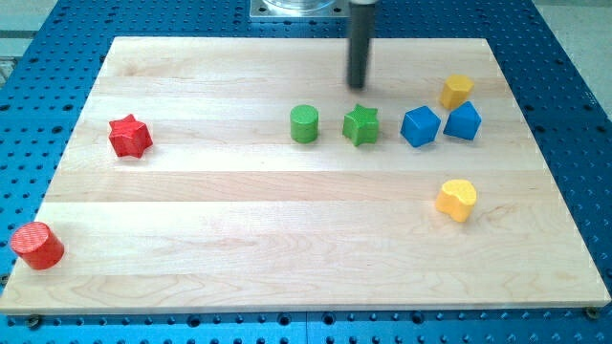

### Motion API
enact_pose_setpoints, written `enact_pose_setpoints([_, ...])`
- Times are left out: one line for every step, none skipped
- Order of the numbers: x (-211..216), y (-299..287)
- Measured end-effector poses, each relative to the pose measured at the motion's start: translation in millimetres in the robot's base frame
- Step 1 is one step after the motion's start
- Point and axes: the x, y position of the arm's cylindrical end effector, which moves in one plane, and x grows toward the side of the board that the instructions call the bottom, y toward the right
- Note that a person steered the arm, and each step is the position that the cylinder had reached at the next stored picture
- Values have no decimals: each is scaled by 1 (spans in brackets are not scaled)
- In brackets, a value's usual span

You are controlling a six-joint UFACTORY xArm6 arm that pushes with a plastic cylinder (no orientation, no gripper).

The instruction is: Move the hexagon diagonally bottom right to the red star

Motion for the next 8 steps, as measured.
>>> enact_pose_setpoints([-9, 130])
enact_pose_setpoints([34, 185])
enact_pose_setpoints([42, 153])
enact_pose_setpoints([42, 75])
enact_pose_setpoints([38, 64])
enact_pose_setpoints([48, 132])
enact_pose_setpoints([59, 120])
enact_pose_setpoints([59, 44])
